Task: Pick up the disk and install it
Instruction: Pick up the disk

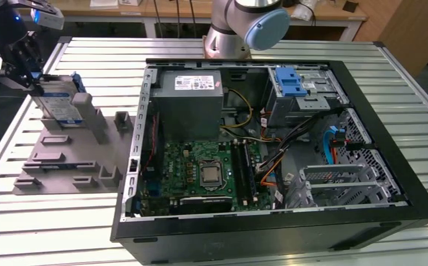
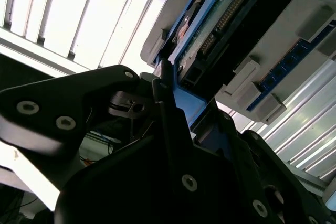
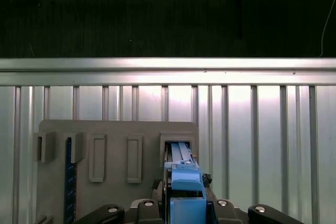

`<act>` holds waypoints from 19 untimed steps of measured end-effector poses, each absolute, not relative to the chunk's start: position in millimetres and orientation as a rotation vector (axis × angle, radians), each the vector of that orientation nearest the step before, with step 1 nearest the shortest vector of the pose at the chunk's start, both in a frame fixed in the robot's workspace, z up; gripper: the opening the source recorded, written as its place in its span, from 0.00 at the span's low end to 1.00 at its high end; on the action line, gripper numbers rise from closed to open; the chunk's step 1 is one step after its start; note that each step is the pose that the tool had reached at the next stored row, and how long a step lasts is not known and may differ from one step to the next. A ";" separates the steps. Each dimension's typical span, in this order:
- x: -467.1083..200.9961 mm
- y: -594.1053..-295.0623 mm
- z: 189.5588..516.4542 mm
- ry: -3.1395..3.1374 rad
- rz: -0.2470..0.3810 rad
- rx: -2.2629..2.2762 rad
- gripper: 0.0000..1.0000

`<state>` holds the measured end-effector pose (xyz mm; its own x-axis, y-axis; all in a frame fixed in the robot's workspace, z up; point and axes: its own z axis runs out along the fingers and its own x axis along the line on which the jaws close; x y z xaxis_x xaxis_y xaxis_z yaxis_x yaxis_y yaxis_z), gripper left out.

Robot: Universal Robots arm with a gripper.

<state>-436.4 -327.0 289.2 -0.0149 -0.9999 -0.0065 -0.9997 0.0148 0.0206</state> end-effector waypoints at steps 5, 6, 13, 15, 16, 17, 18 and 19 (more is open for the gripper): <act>-436.4 -327.0 289.2 -2.230 -0.030 2.199 0.36; -436.4 -327.0 289.2 -2.230 -0.030 2.199 0.36; -436.4 -327.0 293.0 -2.230 -0.030 2.199 0.36; -436.4 -326.9 293.0 -2.230 -0.030 2.199 0.36; -436.4 -327.0 293.3 -2.230 -0.030 2.199 0.36; -436.4 -326.9 293.6 -2.230 -0.030 2.199 0.36; -436.4 -326.9 293.7 -2.230 -0.030 2.199 0.36; -436.4 -327.0 293.8 -2.230 -0.030 2.199 0.36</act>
<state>-436.4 -327.0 293.8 -0.0140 -0.9999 -0.0065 -0.9997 0.0138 0.0207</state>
